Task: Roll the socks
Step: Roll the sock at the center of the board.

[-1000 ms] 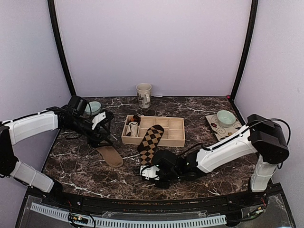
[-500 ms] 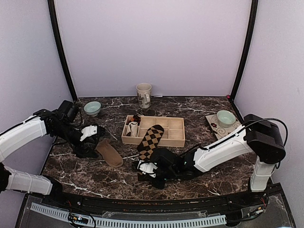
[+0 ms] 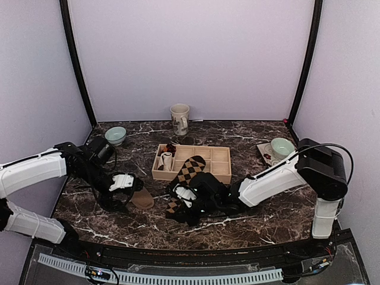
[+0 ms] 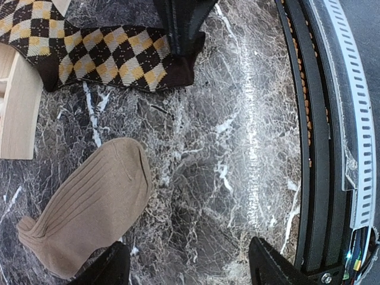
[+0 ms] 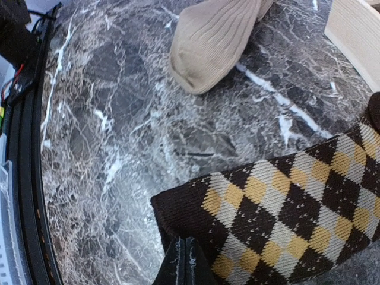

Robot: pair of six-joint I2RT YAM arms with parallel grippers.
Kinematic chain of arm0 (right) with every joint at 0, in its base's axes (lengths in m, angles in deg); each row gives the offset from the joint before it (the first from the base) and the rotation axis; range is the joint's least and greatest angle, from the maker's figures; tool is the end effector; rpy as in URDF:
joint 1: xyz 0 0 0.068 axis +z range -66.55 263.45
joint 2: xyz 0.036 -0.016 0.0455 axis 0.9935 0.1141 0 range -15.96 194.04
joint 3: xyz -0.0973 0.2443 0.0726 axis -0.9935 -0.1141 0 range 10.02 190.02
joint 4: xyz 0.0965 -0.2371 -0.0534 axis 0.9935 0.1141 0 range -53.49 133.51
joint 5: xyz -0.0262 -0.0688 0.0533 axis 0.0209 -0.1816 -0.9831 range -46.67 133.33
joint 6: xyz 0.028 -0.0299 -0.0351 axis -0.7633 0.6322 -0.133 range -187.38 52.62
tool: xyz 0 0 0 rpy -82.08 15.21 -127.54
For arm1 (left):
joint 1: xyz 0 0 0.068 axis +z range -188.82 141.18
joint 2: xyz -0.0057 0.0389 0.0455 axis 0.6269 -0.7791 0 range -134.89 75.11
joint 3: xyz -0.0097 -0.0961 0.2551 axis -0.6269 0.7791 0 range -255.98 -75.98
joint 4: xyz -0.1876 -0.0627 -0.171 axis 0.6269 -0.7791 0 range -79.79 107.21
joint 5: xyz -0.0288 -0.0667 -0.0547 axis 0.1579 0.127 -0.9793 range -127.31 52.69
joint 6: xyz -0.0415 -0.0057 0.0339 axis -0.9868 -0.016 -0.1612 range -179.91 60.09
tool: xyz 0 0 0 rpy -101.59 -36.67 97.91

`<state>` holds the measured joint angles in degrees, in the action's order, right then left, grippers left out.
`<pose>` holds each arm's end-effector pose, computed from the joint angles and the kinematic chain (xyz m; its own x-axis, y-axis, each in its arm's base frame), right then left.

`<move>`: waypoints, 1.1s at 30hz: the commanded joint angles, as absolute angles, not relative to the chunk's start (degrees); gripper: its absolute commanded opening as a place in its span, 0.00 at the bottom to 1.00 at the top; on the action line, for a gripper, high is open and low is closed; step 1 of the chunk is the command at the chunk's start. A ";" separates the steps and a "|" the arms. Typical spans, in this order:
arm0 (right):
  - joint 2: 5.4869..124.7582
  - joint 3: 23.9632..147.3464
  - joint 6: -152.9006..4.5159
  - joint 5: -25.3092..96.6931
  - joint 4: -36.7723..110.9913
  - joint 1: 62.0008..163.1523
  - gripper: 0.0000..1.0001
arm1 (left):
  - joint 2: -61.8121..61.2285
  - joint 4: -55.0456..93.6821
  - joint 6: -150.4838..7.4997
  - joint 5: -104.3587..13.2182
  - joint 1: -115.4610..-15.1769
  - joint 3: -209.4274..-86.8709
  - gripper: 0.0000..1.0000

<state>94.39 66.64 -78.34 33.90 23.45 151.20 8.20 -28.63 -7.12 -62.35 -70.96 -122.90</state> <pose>0.1414 0.3612 0.1278 -0.4248 -0.5430 -0.7244 -0.8957 0.3684 0.2491 0.1704 -0.1249 0.2321 0.0335 0.8312 -0.5550 0.9955 0.0216 0.0925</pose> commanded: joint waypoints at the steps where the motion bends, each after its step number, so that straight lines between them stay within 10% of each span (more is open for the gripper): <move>1: 96.65 67.22 -87.96 23.78 15.98 147.31 0.00 | 4.88 -30.57 -4.66 -59.81 -72.70 -126.38 0.71; 33: 104.10 63.52 -104.29 9.25 4.61 139.96 0.00 | -9.86 -6.84 -21.88 -49.64 -92.61 -126.83 0.32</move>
<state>103.02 65.11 -101.77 10.12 7.28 141.14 -13.83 -13.37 -19.77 -51.13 -92.60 -131.70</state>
